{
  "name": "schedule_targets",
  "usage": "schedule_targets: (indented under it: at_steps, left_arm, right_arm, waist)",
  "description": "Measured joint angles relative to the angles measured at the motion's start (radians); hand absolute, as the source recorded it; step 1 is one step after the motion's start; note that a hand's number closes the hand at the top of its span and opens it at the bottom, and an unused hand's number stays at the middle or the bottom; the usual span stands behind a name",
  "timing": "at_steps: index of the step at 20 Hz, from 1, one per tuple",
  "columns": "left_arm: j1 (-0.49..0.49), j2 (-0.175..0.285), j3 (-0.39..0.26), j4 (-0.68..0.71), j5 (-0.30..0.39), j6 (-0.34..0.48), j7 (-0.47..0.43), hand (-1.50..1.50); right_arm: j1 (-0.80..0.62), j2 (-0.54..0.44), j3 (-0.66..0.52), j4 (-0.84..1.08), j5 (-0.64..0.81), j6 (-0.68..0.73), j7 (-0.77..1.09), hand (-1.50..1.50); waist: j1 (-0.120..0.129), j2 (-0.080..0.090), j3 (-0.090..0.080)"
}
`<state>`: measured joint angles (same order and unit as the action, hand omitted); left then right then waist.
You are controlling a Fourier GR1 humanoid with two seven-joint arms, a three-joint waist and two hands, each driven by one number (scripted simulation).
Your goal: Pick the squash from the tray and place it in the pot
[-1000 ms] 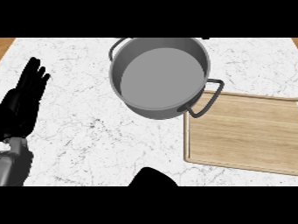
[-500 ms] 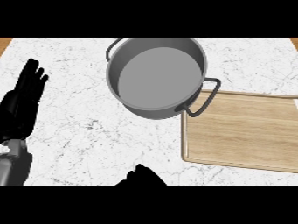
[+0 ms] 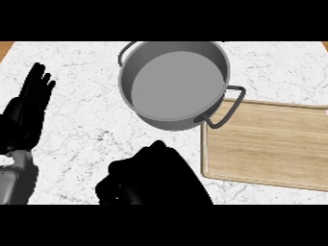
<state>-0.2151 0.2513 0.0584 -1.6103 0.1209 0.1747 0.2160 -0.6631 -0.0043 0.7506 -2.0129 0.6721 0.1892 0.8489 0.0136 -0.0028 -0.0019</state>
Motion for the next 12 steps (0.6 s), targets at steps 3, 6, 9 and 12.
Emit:
schedule_targets:
  at_steps: [3,6,9,12]
  left_arm:
    - [0.009,0.008,0.012,-0.021,0.009,-0.008,0.016,0.00]
    - [0.014,-0.003,0.014,0.001,0.004,-0.015,-0.015,0.00]
    - [0.014,-0.005,0.011,-0.019,-0.004,-0.010,0.009,0.00]
    - [0.019,-0.006,0.013,-0.031,-0.006,-0.015,0.008,0.00]
  right_arm:
    - [-0.098,0.002,-0.105,0.066,-0.072,-0.012,0.019,1.50]
    - [-0.164,0.003,-0.189,0.157,-0.113,-0.035,-0.015,1.50]
    - [-0.221,0.004,-0.267,0.264,-0.148,-0.041,-0.061,1.50]
    - [-0.234,0.004,-0.312,0.382,-0.144,-0.068,-0.148,1.50]
  waist:
    - [0.002,0.001,0.001]
    - [-0.001,0.003,0.001]
    - [-0.001,0.003,0.001]
    - [-0.001,0.004,0.001]
